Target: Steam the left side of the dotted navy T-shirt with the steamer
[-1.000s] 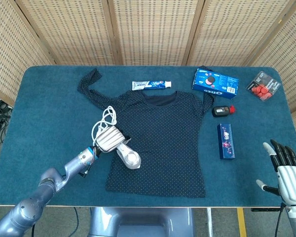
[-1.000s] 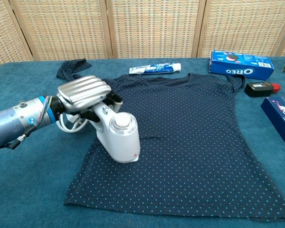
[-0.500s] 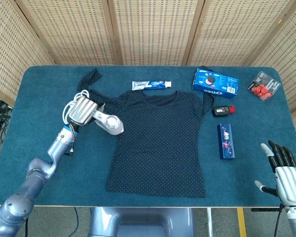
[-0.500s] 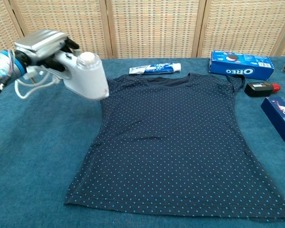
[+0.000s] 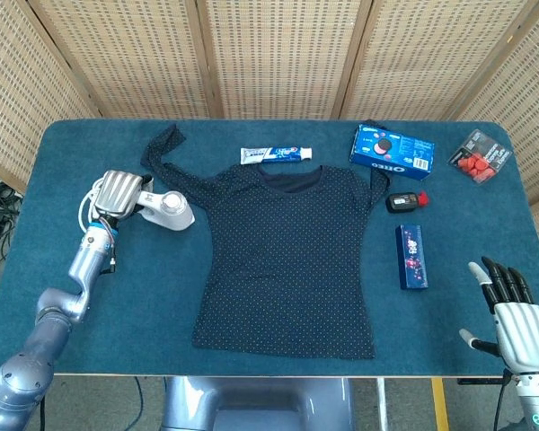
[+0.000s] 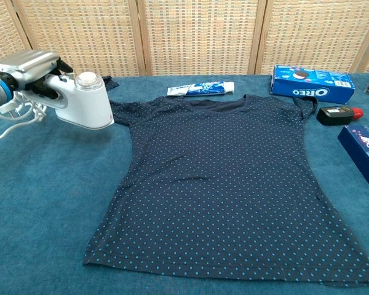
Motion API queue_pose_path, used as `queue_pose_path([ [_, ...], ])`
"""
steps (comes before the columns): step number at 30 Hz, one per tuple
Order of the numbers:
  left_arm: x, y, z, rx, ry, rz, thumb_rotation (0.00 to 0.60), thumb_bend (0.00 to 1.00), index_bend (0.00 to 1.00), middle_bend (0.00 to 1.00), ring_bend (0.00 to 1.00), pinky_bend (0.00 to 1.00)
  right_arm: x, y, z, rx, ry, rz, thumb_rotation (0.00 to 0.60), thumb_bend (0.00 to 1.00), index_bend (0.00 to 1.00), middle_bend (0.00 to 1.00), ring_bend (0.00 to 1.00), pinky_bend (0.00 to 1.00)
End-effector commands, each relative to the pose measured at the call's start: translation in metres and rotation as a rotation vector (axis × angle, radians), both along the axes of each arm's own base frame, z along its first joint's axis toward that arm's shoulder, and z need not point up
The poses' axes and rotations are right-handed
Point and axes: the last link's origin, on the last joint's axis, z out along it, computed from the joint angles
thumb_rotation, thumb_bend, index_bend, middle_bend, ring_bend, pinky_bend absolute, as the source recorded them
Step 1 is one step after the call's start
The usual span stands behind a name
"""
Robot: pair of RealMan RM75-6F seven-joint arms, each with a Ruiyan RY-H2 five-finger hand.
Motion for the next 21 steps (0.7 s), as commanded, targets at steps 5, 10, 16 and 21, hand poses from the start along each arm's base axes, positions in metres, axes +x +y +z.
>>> queue_pose_path([
  [5, 0.007, -0.005, -0.031, -0.066, 0.014, 0.023, 0.600, 0.61, 0.98, 0.78, 0.69, 0.73, -0.001, 0.000, 0.001, -0.002, -0.002, -0.006, 0.600, 0.00, 0.01, 0.00, 0.00, 0.00],
  [10, 0.010, -0.008, -0.040, -0.096, 0.021, 0.019, 0.600, 0.21, 0.58, 0.43, 0.49, 0.55, -0.002, -0.001, 0.003, -0.005, -0.008, -0.008, 0.600, 0.00, 0.01, 0.00, 0.00, 0.00],
  [16, 0.007, -0.013, -0.047, -0.156, 0.024, 0.021, 0.600, 0.00, 0.14, 0.01, 0.09, 0.10, -0.002, 0.000, 0.004, -0.005, -0.013, -0.002, 0.600, 0.00, 0.01, 0.00, 0.00, 0.00],
  [21, 0.002, -0.020, -0.047, -0.196, 0.028, 0.004, 0.600, 0.00, 0.01, 0.00, 0.00, 0.00, 0.001, 0.002, 0.005, -0.007, -0.019, 0.008, 0.600, 0.00, 0.01, 0.00, 0.00, 0.00],
])
